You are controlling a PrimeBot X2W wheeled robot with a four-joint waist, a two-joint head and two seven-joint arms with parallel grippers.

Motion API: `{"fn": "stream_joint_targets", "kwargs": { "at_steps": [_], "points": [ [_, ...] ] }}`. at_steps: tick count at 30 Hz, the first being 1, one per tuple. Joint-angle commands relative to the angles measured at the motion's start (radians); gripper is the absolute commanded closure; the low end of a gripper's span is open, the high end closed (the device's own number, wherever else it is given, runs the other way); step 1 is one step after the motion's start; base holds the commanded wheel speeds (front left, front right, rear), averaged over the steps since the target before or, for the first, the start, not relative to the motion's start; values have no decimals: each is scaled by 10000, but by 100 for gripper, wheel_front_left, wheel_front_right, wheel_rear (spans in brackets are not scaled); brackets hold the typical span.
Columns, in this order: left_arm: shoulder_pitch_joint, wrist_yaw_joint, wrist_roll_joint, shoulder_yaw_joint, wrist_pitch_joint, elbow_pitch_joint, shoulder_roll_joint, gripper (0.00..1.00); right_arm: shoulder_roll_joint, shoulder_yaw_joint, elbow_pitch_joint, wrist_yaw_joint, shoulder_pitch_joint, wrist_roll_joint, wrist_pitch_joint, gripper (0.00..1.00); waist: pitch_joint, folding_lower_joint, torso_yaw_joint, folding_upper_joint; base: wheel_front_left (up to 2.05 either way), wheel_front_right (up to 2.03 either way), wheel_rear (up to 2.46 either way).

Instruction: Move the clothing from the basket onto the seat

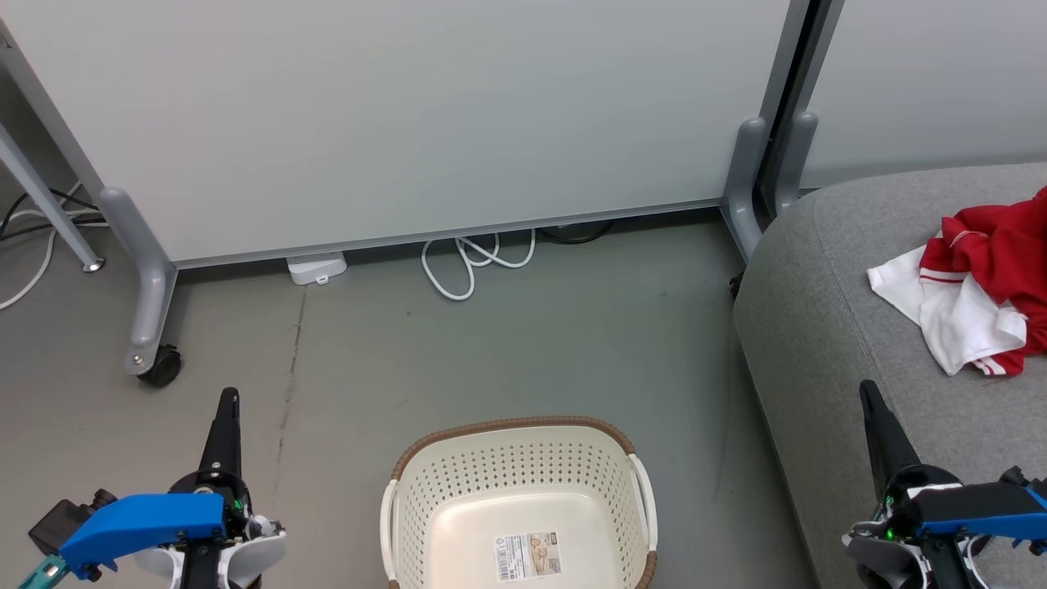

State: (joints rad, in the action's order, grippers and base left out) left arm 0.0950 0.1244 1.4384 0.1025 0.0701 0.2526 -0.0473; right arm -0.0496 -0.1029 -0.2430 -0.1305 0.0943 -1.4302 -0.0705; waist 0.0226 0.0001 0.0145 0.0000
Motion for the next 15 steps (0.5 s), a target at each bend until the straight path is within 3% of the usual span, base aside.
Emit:
{"fn": "stream_joint_targets", "kwargs": {
  "at_steps": [1, 15],
  "points": [
    [146, 94, 186, 49, 84, -66, -45, 100, -12, -28, 9, -4, 157, -236, -75, 100, -11, 0, -8, 0, 0, 0, 0],
    [172, 97, 1150, 97, 316, -84, -46, 100, -11, -93, -12, -4, 180, -1213, -312, 100, -117, -1, -87, 0, 0, 0, 0]
  ]
}}
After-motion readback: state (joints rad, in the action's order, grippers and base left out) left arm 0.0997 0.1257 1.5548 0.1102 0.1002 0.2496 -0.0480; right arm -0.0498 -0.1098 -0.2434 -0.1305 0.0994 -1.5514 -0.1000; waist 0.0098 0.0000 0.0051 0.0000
